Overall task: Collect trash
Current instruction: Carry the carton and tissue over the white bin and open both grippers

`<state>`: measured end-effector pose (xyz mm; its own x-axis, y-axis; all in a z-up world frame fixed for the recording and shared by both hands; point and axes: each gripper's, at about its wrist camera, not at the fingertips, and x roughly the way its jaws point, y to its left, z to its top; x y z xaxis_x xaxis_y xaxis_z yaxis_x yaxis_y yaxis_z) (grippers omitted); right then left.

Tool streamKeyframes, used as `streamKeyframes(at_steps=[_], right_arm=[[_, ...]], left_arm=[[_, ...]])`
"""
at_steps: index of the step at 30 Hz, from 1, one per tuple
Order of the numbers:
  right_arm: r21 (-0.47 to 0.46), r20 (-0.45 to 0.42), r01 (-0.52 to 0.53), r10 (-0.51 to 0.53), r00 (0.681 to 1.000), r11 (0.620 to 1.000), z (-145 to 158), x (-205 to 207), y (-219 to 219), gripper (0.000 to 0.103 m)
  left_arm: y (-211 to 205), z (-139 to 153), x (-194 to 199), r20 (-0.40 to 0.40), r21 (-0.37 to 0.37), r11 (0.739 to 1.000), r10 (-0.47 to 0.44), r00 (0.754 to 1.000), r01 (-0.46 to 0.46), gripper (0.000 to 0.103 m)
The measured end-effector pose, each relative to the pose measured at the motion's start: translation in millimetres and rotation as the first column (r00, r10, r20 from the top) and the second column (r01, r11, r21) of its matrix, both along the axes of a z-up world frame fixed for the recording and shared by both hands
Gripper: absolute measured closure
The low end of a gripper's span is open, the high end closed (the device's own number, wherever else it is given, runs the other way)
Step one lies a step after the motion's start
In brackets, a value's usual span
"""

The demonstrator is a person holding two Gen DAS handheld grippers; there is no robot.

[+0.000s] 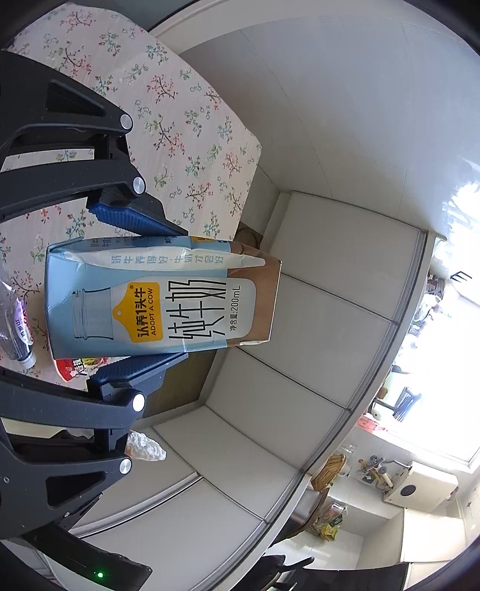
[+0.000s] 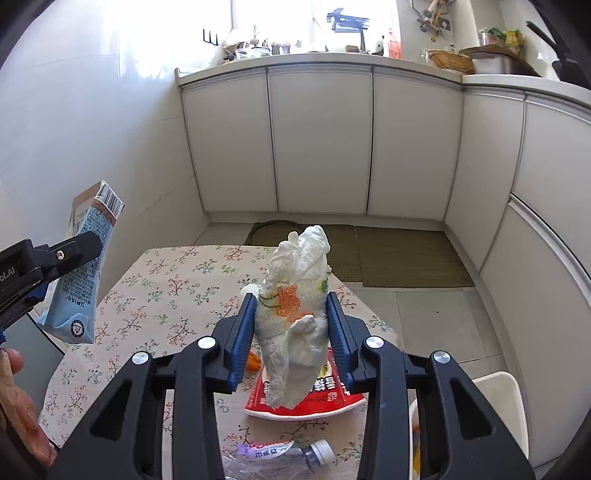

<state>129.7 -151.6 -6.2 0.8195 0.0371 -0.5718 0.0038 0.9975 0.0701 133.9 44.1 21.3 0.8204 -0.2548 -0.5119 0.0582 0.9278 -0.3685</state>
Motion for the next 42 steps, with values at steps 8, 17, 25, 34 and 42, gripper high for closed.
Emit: streamKeyframes(at_steps=[8,17,25,34,42], right_arm=[[-0.008,0.015,0.077,-0.077,0.997,0.997,8.2,-17.9,-44.7,0.065],[-0.035,0.011,0.182,-0.182,0.983,0.983,12.0,-36.5,-98.1,0.065],[-0.026,-0.036,0.292,-0.293,0.956,0.956,4.5,-52.5,-154.9,0.065],[-0.015,-0.092,0.389,-0.389,0.917,0.921,-6.5,-79.7,-209.2,0.057],[-0.023,-0.088,0.496,-0.496,0.864,0.868,-9.6,-104.8,-249.3,0.034]], left_arm=[[-47.5,-1.0,-5.8,0.015,0.024,0.997,-0.080,0.997,0.080,0.048],[-101.4,-3.6,-10.1,0.018,0.038,0.983,-0.181,0.983,0.180,0.048],[-153.2,-7.0,-17.9,0.013,0.044,0.962,-0.269,0.963,0.269,0.048],[-215.6,-17.4,-32.9,-0.008,0.070,0.923,-0.380,0.925,0.379,0.048],[-257.4,-30.4,-44.2,-0.031,0.087,0.886,-0.455,0.890,0.455,0.048]])
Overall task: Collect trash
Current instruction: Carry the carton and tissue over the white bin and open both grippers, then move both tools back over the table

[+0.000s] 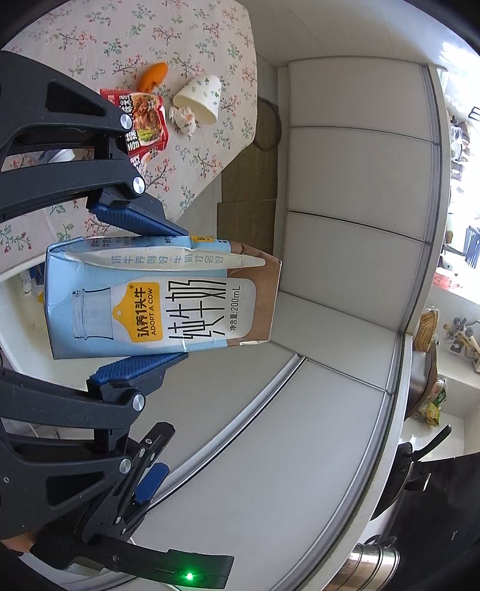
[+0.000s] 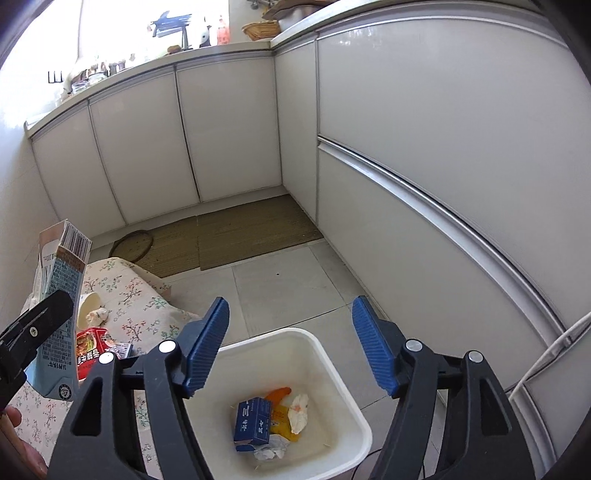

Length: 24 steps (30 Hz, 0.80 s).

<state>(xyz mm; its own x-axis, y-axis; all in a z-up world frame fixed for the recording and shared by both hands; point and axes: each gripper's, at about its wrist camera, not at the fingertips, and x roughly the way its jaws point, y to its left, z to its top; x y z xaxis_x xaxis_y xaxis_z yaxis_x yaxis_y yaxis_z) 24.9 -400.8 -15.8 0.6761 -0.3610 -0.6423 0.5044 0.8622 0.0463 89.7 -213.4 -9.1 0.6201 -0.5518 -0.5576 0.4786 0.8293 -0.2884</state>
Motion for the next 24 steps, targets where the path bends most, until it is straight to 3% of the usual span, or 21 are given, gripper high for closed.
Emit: streamKeyframes(at_steps=[8,15,20,24], right_arm=[[-0.037,-0.007,0.109,-0.109,0.994,0.993,-2.5,-14.1,-30.4,0.026],[-0.064,-0.009,0.169,-0.170,0.985,0.984,-3.4,-25.2,-47.1,0.025],[-0.089,-0.020,0.192,-0.194,0.981,0.977,-6.5,-27.6,-50.6,0.021],[-0.121,0.000,0.199,-0.201,0.980,0.972,-2.7,-27.2,-43.1,0.016]], left_arm=[[-34.2,-17.2,-4.6,-0.027,0.020,0.997,-0.071,0.997,0.071,0.048],[-53.3,-28.5,0.6,-0.058,0.022,0.993,-0.116,0.992,0.117,0.047],[-61.7,-33.2,0.3,-0.061,0.043,0.992,-0.118,0.991,0.121,0.028],[-61.5,-30.9,-2.7,-0.028,0.080,0.994,-0.077,0.997,0.079,0.024]])
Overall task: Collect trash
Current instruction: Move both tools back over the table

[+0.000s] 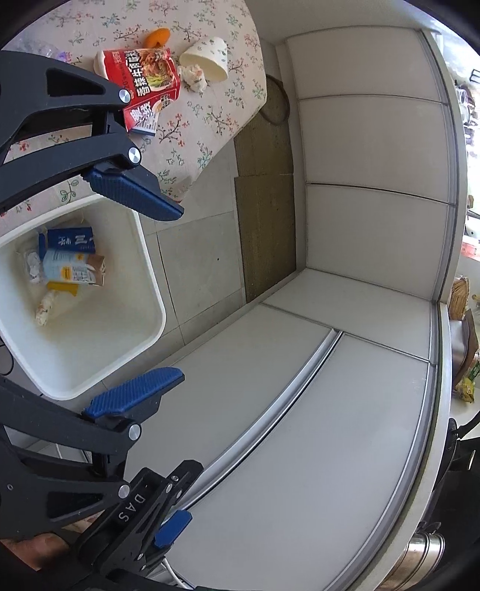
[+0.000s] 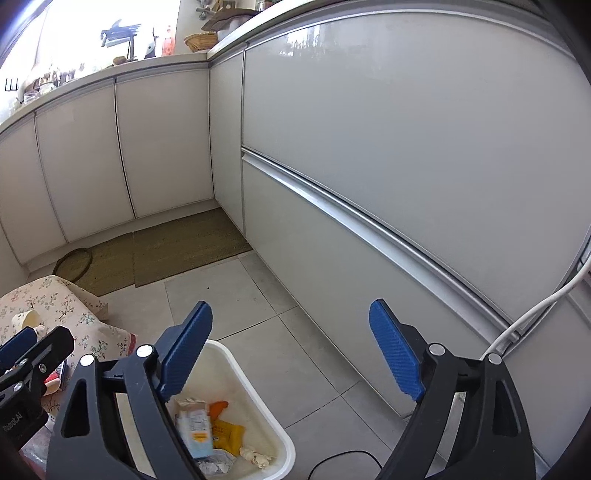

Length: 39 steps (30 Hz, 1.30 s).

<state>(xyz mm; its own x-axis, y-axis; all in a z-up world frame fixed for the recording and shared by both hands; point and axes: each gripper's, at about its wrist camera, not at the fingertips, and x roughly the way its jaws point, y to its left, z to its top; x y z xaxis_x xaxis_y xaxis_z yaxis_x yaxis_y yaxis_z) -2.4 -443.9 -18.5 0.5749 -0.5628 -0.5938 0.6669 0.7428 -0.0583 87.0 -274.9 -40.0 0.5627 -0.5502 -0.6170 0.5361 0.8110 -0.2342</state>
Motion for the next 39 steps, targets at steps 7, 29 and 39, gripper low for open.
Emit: streamKeyframes(at_steps=[7,29,39], right_arm=[[-0.061,0.007,-0.005,0.005,1.000,0.998,2.8,1.4,23.4,0.008],[-0.091,-0.021,-0.170,0.169,0.985,0.981,-0.5,34.9,108.3,0.007],[-0.093,-0.021,-0.282,0.281,0.959,0.955,0.5,60.1,166.0,0.007]], left_arm=[[10.6,4.7,-3.3,0.072,0.082,0.990,0.112,0.991,-0.118,0.013],[102.7,9.7,6.7,0.118,0.143,0.931,0.322,0.939,-0.337,0.010],[165.3,9.2,20.1,0.088,0.149,0.887,0.429,0.899,-0.438,0.010]])
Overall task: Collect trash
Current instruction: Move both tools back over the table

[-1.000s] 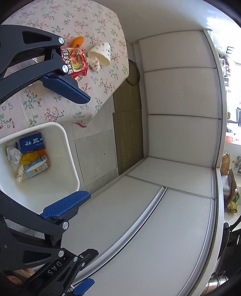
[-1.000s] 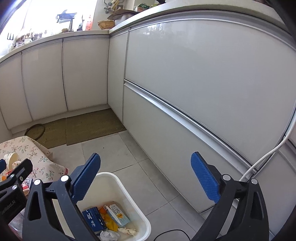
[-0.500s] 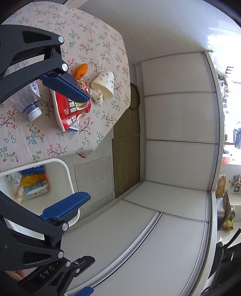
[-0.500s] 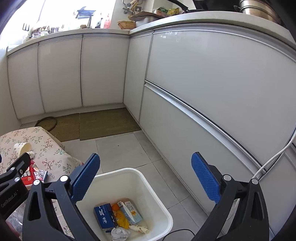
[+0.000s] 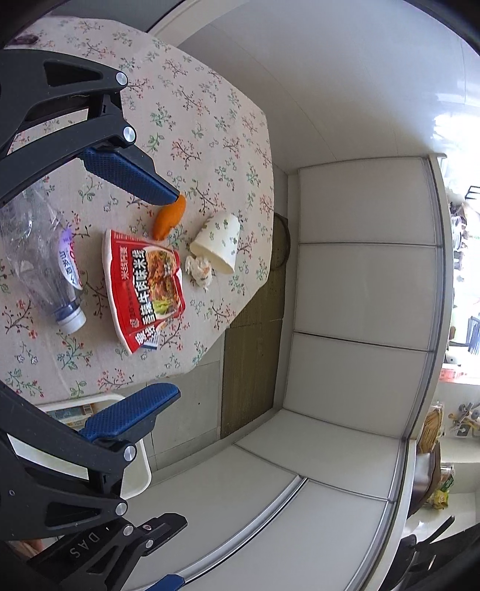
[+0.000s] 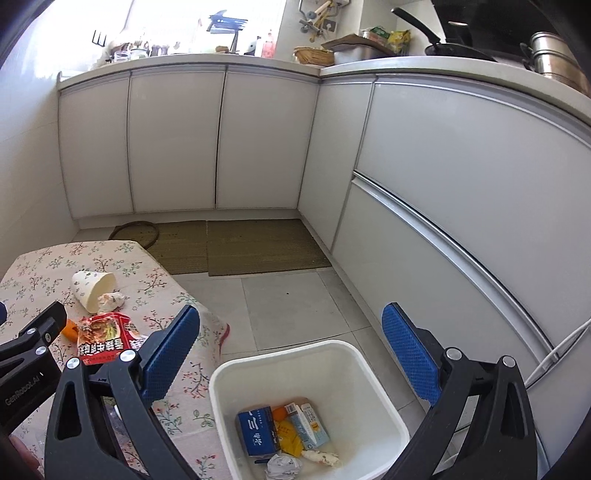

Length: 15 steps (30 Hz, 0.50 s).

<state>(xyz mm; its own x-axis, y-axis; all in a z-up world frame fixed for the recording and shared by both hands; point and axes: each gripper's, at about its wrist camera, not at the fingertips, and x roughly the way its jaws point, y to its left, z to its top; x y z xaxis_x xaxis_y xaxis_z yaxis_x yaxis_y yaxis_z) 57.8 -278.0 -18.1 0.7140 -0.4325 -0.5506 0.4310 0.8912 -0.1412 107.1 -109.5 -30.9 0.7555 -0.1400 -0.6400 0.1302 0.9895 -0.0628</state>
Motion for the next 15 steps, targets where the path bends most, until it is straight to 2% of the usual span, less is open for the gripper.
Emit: streamKeyframes(at_steps=[8,15], right_arm=[[0.008,-0.016,-0.095,0.095,0.995,0.995,-4.6,22.7,49.3,0.007],[0.010,-0.035,-0.173,0.174,0.984,0.985,-12.4,40.4,97.4,0.007]], left_arm=[[47.6,-3.2,3.8,-0.017,0.020,0.996,0.090,0.996,-0.090,0.010],[98.3,-8.3,7.9,-0.045,0.026,0.982,0.187,0.981,-0.186,0.010]])
